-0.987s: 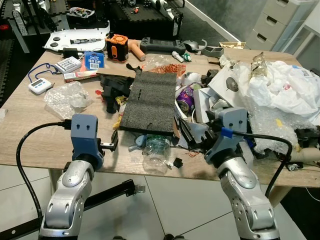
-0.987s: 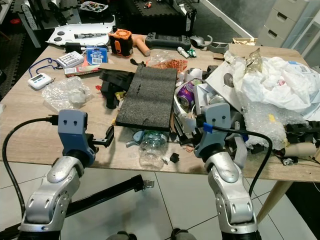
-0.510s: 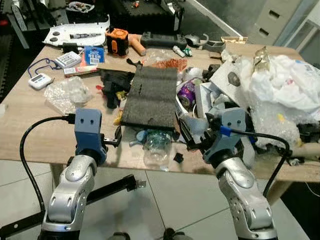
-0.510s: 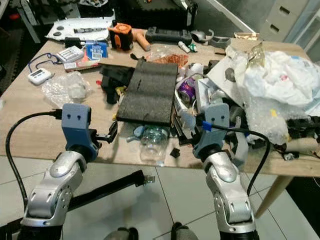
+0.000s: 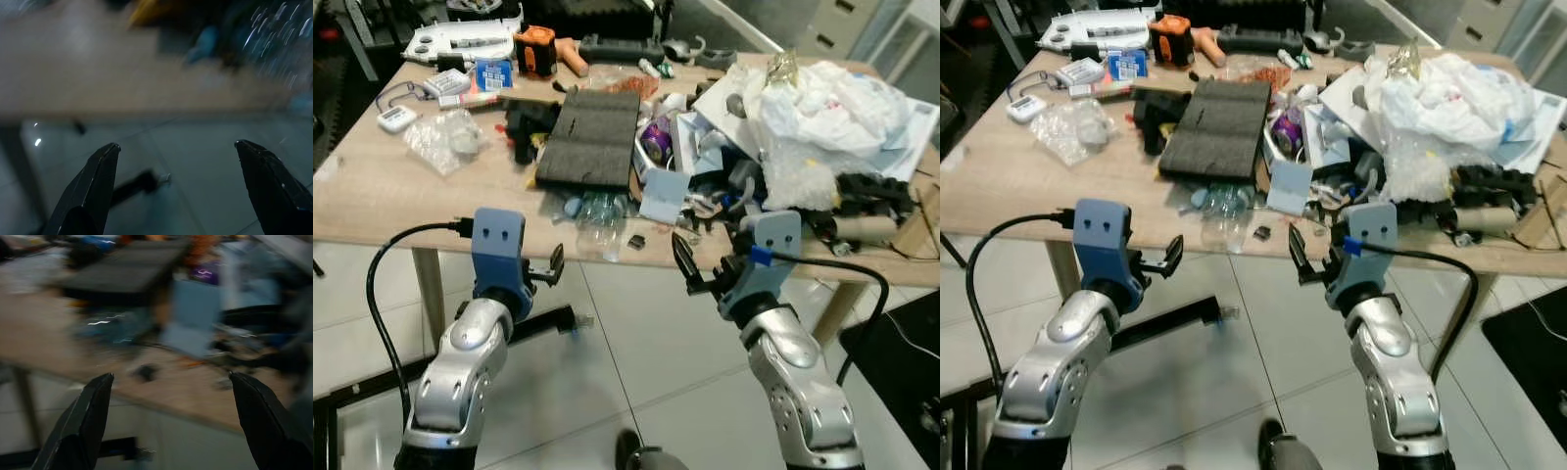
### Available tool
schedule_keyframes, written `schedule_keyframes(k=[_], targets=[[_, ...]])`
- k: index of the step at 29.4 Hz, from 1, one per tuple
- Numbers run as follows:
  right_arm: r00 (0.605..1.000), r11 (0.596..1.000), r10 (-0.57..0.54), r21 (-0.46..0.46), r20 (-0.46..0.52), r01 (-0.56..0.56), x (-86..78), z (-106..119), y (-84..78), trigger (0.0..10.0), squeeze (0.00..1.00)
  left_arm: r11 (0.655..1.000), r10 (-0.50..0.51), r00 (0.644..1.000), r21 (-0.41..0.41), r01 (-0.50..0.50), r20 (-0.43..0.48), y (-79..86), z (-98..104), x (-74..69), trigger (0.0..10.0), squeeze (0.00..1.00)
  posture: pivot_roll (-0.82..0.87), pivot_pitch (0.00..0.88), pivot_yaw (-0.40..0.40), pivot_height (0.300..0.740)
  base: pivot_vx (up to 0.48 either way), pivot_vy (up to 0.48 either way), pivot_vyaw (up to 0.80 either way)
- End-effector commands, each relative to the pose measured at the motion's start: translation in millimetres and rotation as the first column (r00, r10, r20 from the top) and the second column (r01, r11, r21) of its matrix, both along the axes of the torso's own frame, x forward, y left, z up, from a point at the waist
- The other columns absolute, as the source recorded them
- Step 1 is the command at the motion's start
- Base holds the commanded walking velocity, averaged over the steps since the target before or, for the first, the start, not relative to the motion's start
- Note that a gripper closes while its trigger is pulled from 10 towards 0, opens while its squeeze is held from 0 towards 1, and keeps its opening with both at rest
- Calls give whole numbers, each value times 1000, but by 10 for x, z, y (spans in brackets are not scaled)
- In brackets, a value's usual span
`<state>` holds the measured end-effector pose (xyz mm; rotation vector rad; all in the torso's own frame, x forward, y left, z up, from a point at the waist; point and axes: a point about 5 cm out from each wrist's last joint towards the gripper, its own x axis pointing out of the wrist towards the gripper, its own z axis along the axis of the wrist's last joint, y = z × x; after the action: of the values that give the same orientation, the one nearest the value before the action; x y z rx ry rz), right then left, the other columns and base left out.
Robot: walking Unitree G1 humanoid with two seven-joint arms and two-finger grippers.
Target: Picking trash to rubbish bin
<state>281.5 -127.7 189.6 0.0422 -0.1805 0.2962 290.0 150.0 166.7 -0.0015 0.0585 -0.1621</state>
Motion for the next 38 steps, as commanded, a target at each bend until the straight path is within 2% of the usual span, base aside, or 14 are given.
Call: schedule_keyframes(k=[1, 7, 12, 16, 23, 29, 32, 33, 36, 38], targets=[[1000, 1000, -4, 3, -11, 4, -16, -15, -21, 10000, 0, 1000, 6, 1000, 6, -6, -12, 19, -18, -7, 10000, 0, 2, 198, -20, 740, 0, 0, 0], [1000, 1000, -4, -1, -8, 4, -13, -9, -23, 10000, 0, 999, -14, 1000, 39, 15, -19, -7, -31, 21, 10000, 0, -4, 194, -20, 740, 0, 0, 0], [1000, 1000, -4, -6, -4, 4, -4, 3, -28, 10000, 0, 999, -17, 999, 42, 18, -28, -36, -35, 53, 10000, 0, -7, 196, -20, 740, 0, -480, 0], [1000, 1000, -4, -7, -3, 4, -5, 6, -32, 10000, 0, 1000, -4, 1000, 16, 5, -18, -38, -34, 54, 10000, 0, -9, 199, -23, 740, 0, 0, 0], [1000, 1000, 5, -22, 8, -5, 29, 15, -8, 10000, 0, 999, 7, 1000, 36, -6, -13, -25, -27, 73, 10000, 0, -6, 201, -26, 740, 0, 0, 0], [999, 999, -28, -40, -30, 26, 46, -52, -31, 10000, 0, 999, 13, 1000, 51, -13, -15, -11, -37, 83, 10000, 0, -6, 202, -28, 740, 0, 0, 0], [989, 993, -44, -118, -143, 27, 43, -283, -77, 10000, 0, 998, 21, 999, 53, -20, -24, 21, -65, 88, 10000, 0, -7, 205, -28, 740, 0, 0, 0], [971, 988, -51, -156, -235, 14, 0, -455, -107, 10000, 0, 998, 29, 999, 61, -27, -28, 40, -72, 83, 10000, 0, -4, 205, -29, 740, 0, 0, 0], [925, 977, -39, -210, -378, -45, -94, -716, -144, 10000, 0, 996, 41, 998, 86, -37, -47, 74, -98, 85, 10000, 0, -4, 208, -26, 740, 0, 0, 0], [917, 974, -37, -219, -397, -55, -105, -750, -147, 10000, 0, 994, 44, 997, 100, -38, -58, 83, -113, 90, 10000, 0, -4, 208, -26, 740, 0, 0, 0]])
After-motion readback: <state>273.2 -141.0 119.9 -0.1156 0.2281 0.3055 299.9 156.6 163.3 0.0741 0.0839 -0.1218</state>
